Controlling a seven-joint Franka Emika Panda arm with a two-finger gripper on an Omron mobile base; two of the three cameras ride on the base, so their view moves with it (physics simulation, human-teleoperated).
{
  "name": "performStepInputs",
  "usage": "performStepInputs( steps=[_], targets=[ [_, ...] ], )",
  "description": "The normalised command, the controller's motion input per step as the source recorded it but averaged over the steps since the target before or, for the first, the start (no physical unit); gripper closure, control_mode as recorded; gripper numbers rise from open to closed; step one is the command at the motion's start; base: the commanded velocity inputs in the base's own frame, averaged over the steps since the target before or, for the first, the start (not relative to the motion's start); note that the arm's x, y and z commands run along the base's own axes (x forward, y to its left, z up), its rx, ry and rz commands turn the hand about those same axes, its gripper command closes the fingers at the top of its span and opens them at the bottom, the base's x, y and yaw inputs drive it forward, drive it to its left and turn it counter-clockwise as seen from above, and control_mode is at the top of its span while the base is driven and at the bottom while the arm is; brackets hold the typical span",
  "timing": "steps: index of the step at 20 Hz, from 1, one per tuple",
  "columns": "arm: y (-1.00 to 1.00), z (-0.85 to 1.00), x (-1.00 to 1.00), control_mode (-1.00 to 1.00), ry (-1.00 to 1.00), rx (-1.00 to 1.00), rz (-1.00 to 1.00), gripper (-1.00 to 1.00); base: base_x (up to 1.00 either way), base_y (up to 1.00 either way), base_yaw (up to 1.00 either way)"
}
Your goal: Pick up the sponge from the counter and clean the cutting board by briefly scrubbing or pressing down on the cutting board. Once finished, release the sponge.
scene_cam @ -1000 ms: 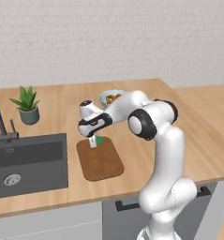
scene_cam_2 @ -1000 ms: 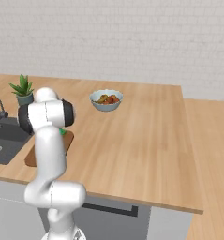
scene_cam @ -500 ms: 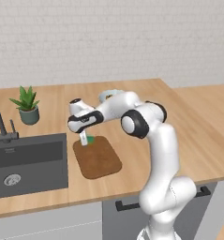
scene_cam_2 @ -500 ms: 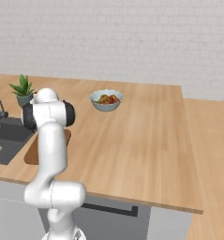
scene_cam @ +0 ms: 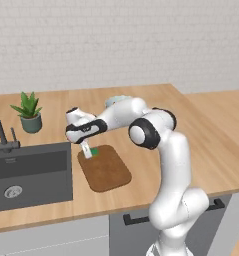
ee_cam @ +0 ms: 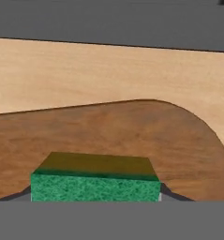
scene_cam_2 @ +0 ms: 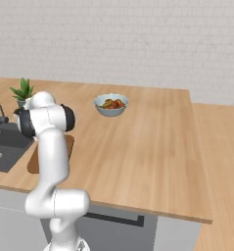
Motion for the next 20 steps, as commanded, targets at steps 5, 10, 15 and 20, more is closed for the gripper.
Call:
performStepInputs(
  steps=[5, 10, 15, 20],
  targets=[
    [0.00, -0.28, -0.95, -1.00, -0.03, 0.00, 0.00, 1.00, 0.00, 0.00, 0.00],
    [0.00, -0.43, -0.87, -1.00, 0.05, 0.00, 0.01, 1.00, 0.00, 0.00, 0.00],
    [-0.05, -0.26, -0.97, -1.00, 0.08, 0.00, 0.01, 1.00, 0.00, 0.00, 0.00],
    [-0.20, -0.32, -0.99, -1.00, 0.04, 0.00, 0.02, 1.00, 0.00, 0.00, 0.00]
  ],
)
